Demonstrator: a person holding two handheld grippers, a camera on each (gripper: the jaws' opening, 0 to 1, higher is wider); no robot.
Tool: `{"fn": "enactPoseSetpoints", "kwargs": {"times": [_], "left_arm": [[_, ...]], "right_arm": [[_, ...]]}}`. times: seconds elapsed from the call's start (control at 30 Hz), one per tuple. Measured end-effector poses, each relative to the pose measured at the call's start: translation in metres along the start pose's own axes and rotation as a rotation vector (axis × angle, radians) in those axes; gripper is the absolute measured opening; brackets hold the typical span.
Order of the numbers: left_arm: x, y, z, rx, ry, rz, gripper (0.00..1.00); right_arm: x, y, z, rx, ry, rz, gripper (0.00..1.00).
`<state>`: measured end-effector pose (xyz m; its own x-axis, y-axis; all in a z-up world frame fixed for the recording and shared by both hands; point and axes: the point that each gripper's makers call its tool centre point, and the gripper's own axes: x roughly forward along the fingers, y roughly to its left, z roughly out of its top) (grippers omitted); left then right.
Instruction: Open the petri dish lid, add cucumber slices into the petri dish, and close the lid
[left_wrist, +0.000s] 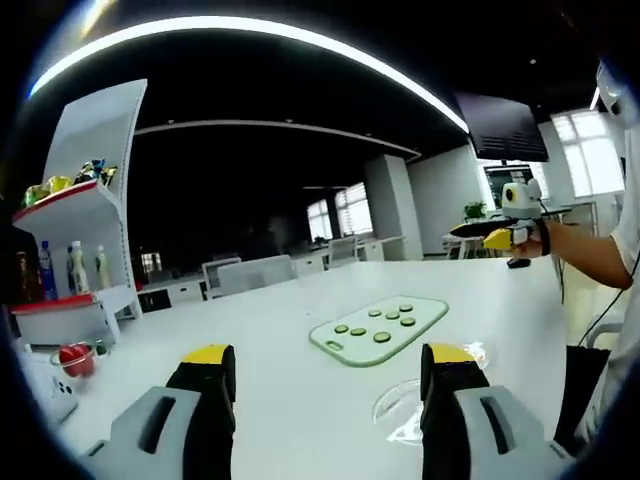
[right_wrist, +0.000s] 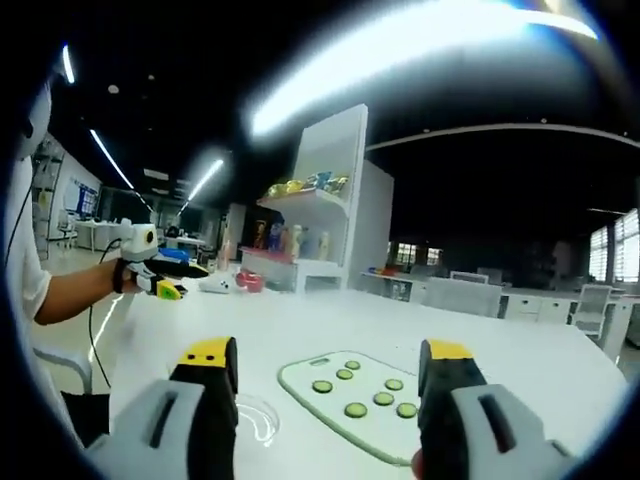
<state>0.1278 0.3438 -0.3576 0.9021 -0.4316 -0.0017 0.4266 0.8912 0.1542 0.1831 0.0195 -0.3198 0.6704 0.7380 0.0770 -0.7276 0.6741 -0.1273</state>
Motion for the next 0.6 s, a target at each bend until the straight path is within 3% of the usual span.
{"fn": "enactPoseSetpoints", "kwargs": {"times": [0.27, 0.6], "left_arm": [[-0.008, 0.014, -0.003, -0.011, -0.001, 0.079, 0.76], [-0.008, 0.012, -0.003, -0.009, -0.007, 0.082, 0.76]], "right_arm": [[-0.039, -0.042, -0.003, 0.011, -0.007, -0.14, 0.73], [-0.089, -0.072, -0.012, 0.045, -0.011, -0.263, 0.73]]}}
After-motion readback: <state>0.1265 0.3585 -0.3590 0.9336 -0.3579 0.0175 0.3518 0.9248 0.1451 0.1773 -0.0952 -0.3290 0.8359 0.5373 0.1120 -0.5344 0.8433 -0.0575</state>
